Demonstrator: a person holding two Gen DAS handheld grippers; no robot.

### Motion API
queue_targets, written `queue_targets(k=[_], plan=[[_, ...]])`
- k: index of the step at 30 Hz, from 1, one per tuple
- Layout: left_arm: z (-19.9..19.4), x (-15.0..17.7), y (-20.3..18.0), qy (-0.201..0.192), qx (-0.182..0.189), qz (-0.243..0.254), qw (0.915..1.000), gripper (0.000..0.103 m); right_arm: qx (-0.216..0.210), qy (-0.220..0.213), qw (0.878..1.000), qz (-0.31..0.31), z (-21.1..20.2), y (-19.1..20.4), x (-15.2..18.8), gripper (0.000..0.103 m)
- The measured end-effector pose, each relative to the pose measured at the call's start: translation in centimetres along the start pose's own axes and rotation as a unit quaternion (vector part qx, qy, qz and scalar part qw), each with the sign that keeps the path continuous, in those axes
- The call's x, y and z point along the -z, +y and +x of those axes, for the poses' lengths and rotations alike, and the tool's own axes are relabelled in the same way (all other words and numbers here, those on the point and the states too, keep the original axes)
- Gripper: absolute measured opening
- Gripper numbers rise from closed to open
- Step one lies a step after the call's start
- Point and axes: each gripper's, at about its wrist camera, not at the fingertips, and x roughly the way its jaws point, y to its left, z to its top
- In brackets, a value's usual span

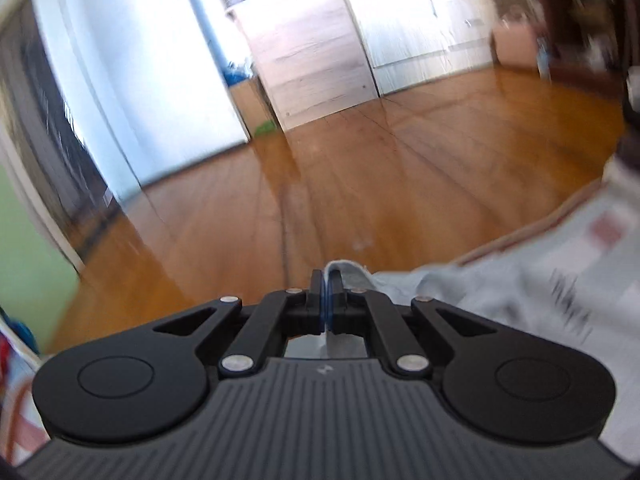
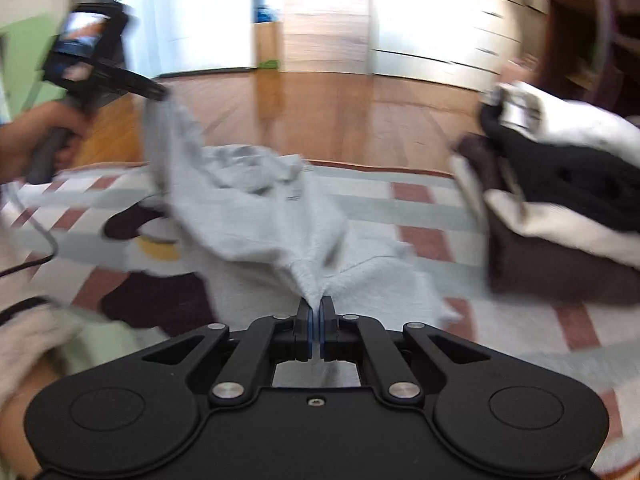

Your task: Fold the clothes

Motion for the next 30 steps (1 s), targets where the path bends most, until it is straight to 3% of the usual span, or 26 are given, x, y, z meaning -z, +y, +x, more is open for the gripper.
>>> queue_targets(k=[2, 6, 11, 15, 20, 24, 28, 30], plan=[[-1.7, -1.5, 1.1, -0.026, 0.016, -0.023, 0.9993, 0.001, 0.013, -0.003, 1.000, 0.021, -0.5, -0.9, -0.3, 0.003], [-4.4, -2.0, 1.3, -0.069, 0.010, 0.015, 0.9974, 0.001, 0.031, -0.015, 0.999, 0.015, -1.7, -1.1, -1.6, 0.003], [-4.7, 1.6, 2.2, -0.077, 0.036, -0.013, 0.9963, 0.001, 0.038, -0.006, 0.999, 0.029, -1.8, -0.9, -2.2, 0.003], [-3.8, 4.2, 2.6, -0.077, 0.030, -0.004, 0.9966, 0.001, 0.059, 0.018, 0.998, 0.016, -1.2, 0.0, -2.6, 0.003], [-2.0, 4.7, 3.0, -0.037, -0.024, -0.014, 0.9989, 0.001, 0.044, 0.021, 0.990, 0.135, -0.9, -1.6, -4.9, 0.003], [-1.0, 4.8, 3.9, -0.031, -0.062, -0.028, 0.9972, 0.001, 0.033, 0.001, 0.991, 0.130, -2.0, -0.1, -6.7, 0.003], [0.8, 5.6, 5.9, 0.028, -0.046, -0.088, 0.9947, 0.001, 0.038, -0.008, 0.995, 0.087, -2.6, 1.5, -9.6, 0.003], [1.0, 5.9, 7.9, 0.044, -0.013, -0.155, 0.9868, 0.001, 0.049, -0.005, 0.996, 0.070, -2.5, 2.0, -11.2, 0.003]])
